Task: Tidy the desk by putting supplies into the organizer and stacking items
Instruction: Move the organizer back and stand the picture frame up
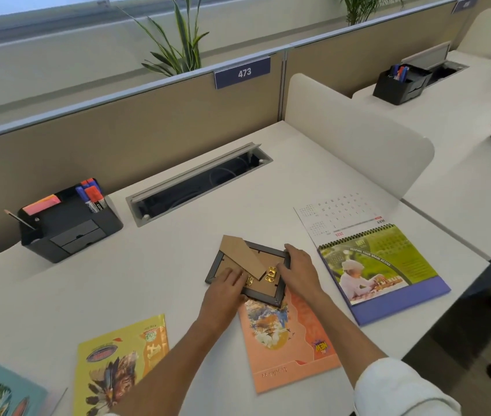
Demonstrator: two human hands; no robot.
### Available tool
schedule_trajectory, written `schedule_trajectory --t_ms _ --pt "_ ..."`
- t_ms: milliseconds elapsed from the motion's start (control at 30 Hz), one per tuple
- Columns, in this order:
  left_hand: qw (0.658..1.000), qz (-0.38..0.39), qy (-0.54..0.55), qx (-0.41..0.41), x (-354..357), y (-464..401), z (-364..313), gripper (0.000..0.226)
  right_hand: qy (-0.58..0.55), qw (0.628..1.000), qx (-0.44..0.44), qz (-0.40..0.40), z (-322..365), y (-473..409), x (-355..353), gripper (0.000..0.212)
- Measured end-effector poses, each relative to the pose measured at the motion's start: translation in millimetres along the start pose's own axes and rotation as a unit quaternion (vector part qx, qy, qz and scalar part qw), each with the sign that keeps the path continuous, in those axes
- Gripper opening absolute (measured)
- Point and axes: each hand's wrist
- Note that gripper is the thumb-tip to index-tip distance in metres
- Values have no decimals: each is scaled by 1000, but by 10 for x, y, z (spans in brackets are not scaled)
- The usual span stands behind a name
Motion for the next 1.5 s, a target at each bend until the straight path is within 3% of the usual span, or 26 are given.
schedule_trajectory --t_ms 167,333,433,500,633,833,967,1167,1500 --pt "996 -30 -57 57 59 93 95 59 -40 999 5 20 118 29 -54 51" --pt "985 -145 -69 66 -141 218 238 49 -94 994 -39 -39 368 115 -145 30" --pt "983 -182 15 18 -388 258 277 43 -127 988 -59 -57 621 221 -231 18" --pt "970 -208 121 -45 -572 305 278 36 -143 985 -79 -62 785 327 -286 24" --pt "875 -240 389 -161 -1005 385 246 27 -224 969 -94 -56 1061 557 -371 21" --pt "758 -235 541 -279 -1546 361 281 24 -358 928 -108 -6 1475 896 -643 22" --pt "701 -231 598 -313 -1866 293 163 28 -350 934 -52 51 1569 1043 -747 33" --pt "699 -207 603 -324 -2043 217 -5 29 -335 940 -25 65 1577 1213 -831 50" --pt "706 -164 637 -264 -2092 137 -194 28 -407 908 -23 97 1389 1343 -801 68"
Point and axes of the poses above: each hand's wrist, its own y-axis away from the middle knuckle, its own x-axis out of the palm, z = x × y, and after that the axes turned 7 degrees about -y, right-handed
